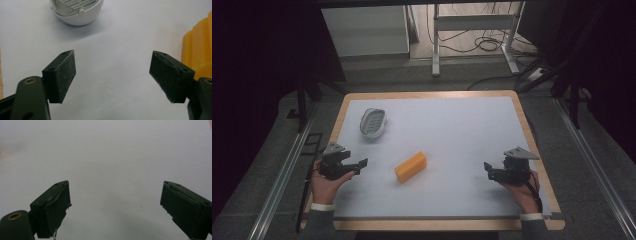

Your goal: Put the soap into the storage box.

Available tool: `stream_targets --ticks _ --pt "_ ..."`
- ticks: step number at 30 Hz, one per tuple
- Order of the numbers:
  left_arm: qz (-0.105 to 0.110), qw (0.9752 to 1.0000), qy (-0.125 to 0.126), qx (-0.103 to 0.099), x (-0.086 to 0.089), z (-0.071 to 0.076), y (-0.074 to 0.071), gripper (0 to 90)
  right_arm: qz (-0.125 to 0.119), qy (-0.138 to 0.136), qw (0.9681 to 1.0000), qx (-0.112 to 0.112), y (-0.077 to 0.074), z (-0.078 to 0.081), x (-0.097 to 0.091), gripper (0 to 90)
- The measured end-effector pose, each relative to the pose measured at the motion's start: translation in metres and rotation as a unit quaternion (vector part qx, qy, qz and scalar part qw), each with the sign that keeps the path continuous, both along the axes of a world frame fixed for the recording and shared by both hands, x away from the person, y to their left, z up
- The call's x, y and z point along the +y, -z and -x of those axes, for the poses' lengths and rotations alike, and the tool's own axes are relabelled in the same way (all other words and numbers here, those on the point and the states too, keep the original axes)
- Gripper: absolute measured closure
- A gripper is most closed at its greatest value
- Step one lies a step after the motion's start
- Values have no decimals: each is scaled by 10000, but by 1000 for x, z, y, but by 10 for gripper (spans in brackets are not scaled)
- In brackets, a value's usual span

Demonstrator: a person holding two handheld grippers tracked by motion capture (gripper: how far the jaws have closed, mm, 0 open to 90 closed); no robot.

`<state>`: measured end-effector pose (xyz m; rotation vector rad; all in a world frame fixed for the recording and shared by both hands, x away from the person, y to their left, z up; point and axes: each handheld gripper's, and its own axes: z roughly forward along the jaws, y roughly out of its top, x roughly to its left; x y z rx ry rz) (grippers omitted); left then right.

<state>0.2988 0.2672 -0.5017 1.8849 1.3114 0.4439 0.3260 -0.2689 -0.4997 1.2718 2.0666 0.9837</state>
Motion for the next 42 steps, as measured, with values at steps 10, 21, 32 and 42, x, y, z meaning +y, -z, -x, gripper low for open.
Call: stream_targets --ticks 10,21,32,42 --pt "17 9996 179 210 -4 -3 -3 217 5 59 10000 12 -2 2 -7 93" --pt "-166 9997 153 132 -4 -4 -32 223 47 88 9999 -33 -3 4 -9 94" --pt "-117 9982 564 157 -11 -6 -51 222 55 201 9998 -54 -3 4 -12 94" --pt "-264 9962 817 147 -27 -10 -66 219 111 220 9997 -52 -3 5 -13 94"
